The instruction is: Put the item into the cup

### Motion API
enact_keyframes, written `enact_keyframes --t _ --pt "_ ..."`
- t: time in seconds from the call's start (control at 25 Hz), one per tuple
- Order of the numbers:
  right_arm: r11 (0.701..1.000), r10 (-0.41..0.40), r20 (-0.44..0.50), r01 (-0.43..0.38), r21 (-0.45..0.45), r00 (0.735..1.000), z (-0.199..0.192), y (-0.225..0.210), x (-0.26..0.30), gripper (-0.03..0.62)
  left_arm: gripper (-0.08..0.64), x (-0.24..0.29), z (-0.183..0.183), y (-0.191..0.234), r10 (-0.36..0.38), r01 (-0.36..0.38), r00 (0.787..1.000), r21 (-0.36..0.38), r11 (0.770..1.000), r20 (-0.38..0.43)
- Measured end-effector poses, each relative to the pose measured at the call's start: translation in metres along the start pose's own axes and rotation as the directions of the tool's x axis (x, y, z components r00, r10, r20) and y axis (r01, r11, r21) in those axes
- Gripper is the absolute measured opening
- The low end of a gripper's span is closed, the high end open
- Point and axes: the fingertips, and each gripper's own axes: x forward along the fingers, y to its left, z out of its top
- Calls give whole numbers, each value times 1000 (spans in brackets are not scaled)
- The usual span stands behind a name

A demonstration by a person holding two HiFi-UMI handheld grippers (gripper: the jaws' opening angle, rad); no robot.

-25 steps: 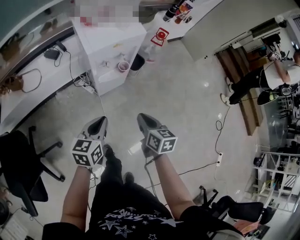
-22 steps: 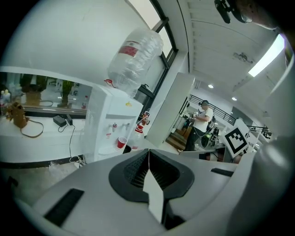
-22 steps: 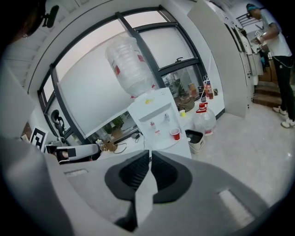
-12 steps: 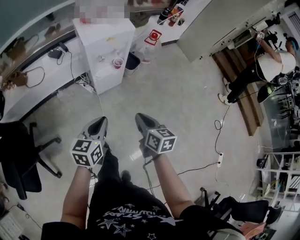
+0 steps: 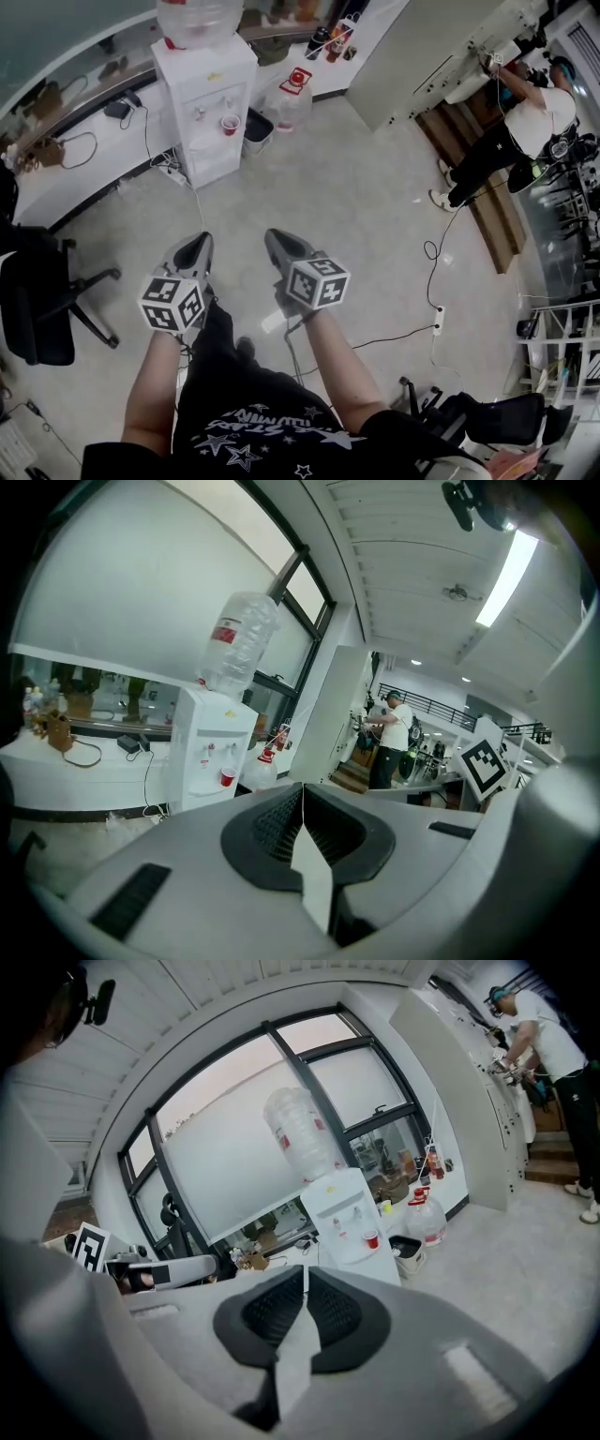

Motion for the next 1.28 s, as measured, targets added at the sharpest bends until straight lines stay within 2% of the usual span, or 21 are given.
enact_keyframes --t 0.4,0.56,0.92,1.28 --pt "999 30 33 -29 -37 999 -13 37 -74 14 9 -57 -6 -61 -17 16 999 25 1000 51" --pt "999 16 37 -14 -45 999 -20 48 -95 0 9 -78 -12 -77 -22 20 998 27 999 58" --pt "997 33 23 -31 -72 999 -40 76 -115 0 9 -114 -15 -92 -23 19 996 40 999 91" --pt "993 42 31 -38 -108 999 -32 93 -126 0 9 -137 -11 -99 -12 7 994 43 999 105"
